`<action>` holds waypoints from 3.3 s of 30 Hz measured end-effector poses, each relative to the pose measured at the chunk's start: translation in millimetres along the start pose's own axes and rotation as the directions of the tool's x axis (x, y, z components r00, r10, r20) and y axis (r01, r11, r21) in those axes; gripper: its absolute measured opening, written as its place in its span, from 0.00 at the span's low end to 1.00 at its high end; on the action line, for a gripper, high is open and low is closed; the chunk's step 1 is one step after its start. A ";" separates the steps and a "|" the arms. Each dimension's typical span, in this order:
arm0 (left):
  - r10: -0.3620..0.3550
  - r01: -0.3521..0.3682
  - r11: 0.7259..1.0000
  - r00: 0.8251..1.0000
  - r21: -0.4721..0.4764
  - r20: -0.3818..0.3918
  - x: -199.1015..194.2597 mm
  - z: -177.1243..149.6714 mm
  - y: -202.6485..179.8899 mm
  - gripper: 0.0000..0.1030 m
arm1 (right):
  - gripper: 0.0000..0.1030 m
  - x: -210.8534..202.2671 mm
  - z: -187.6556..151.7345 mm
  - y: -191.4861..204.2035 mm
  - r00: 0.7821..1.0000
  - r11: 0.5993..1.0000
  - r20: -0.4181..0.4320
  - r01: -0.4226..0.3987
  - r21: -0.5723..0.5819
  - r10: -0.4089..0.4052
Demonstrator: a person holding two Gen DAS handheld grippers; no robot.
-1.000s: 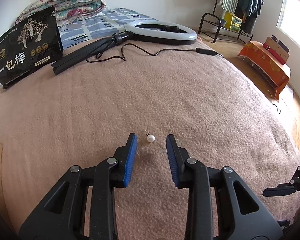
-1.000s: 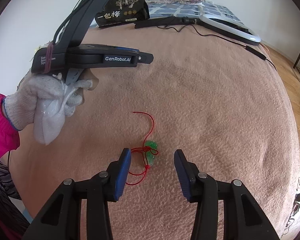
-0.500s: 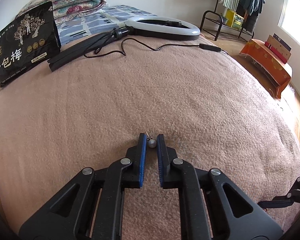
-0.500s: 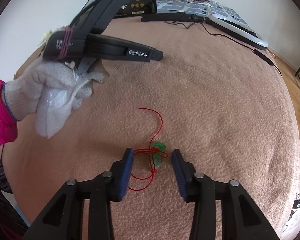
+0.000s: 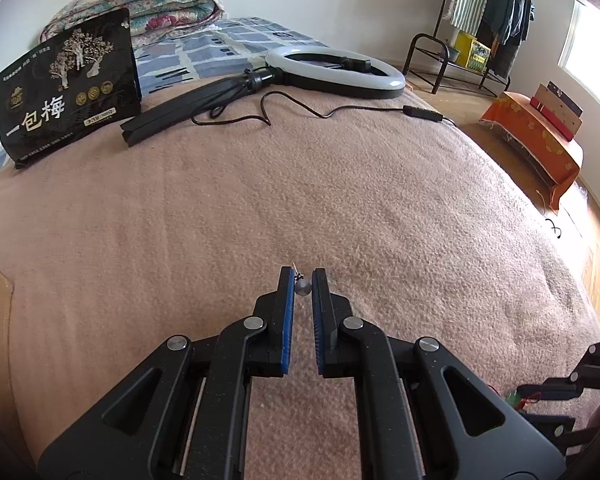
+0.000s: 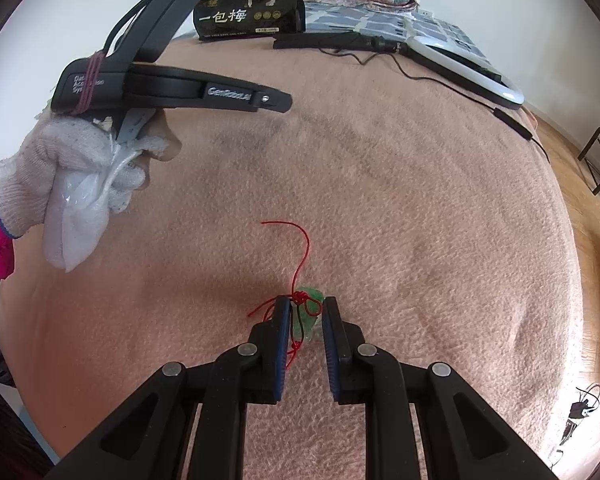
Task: Organize jewelry
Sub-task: 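Carry the pearl earring and red string in both tools over the box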
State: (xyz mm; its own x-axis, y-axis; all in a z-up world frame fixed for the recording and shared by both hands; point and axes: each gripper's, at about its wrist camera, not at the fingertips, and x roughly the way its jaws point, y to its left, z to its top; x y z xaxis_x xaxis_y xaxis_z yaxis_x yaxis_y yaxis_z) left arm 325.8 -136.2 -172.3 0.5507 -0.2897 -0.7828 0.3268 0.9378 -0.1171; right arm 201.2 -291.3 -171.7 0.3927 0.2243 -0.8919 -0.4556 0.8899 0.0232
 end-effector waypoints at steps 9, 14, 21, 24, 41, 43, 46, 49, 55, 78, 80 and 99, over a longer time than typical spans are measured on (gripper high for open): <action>-0.003 0.003 1.000 1.000 -0.003 0.031 -35.6 -2.5 2.7 0.07 | 0.14 -26.8 4.7 -14.5 0.999 0.998 0.040 0.022 0.064 -0.025; -0.010 0.010 1.000 0.999 0.000 0.054 -60.9 -1.7 1.3 0.07 | 0.14 -47.5 9.6 -10.5 0.997 0.997 0.073 0.036 0.066 -0.041; -0.012 0.012 1.000 0.993 0.001 0.116 -111.7 2.3 1.5 0.07 | 0.14 -78.8 20.9 4.5 0.990 0.997 0.123 0.056 0.056 -0.062; -0.009 0.010 1.000 0.990 -0.001 0.138 -131.8 1.9 2.9 0.07 | 0.14 -91.7 24.0 11.0 0.987 0.996 0.144 0.057 0.062 -0.065; 0.045 -0.032 0.998 0.972 -0.061 0.230 -234.5 -28.3 40.2 0.06 | 0.14 -142.1 44.6 61.1 0.970 0.996 0.237 0.045 0.072 -0.060; 0.057 -0.040 0.996 0.969 -0.074 0.241 -246.0 -32.8 47.8 0.07 | 0.14 -145.4 47.0 68.5 0.969 0.997 0.242 0.041 0.069 -0.057; 0.078 -0.057 0.994 0.964 -0.091 0.255 -263.3 -41.4 57.8 0.06 | 0.14 -149.9 49.8 79.8 0.966 0.997 0.252 0.039 0.063 -0.054; 0.097 -0.071 0.992 0.959 -0.107 0.268 -278.4 -48.4 67.1 0.06 | 0.14 -153.6 54.2 91.5 0.964 0.998 0.262 0.034 0.061 -0.049; 0.137 -0.103 0.986 0.947 -0.131 0.289 -304.2 -61.4 84.8 0.06 | 0.14 -156.7 61.9 113.3 0.961 0.998 0.275 0.021 0.054 -0.035; 0.314 -0.253 0.943 0.891 -0.215 0.329 -364.0 -100.0 147.8 0.06 | 0.14 -145.8 120.0 209.6 0.940 0.997 0.332 -0.066 -0.043 0.076; 0.316 -0.253 0.942 0.890 -0.220 0.328 -363.2 -100.5 154.0 0.07 | 0.14 -140.2 126.7 215.1 0.941 0.996 0.329 -0.071 -0.048 0.082; 0.335 -0.259 0.921 0.907 -0.290 0.257 -327.3 -108.5 218.5 0.06 | 0.14 -80.4 182.1 259.7 0.948 0.992 0.298 -0.092 -0.089 0.115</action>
State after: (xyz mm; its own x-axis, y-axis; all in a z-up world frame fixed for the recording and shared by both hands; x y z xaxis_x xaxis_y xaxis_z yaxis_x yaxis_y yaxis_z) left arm 133.6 184.3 -8.0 0.8059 0.0026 -0.5920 -0.0639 0.9945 -0.0825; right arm 196.7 -6.0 -11.8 0.5575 0.4331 -0.7082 -0.5594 0.8263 0.0650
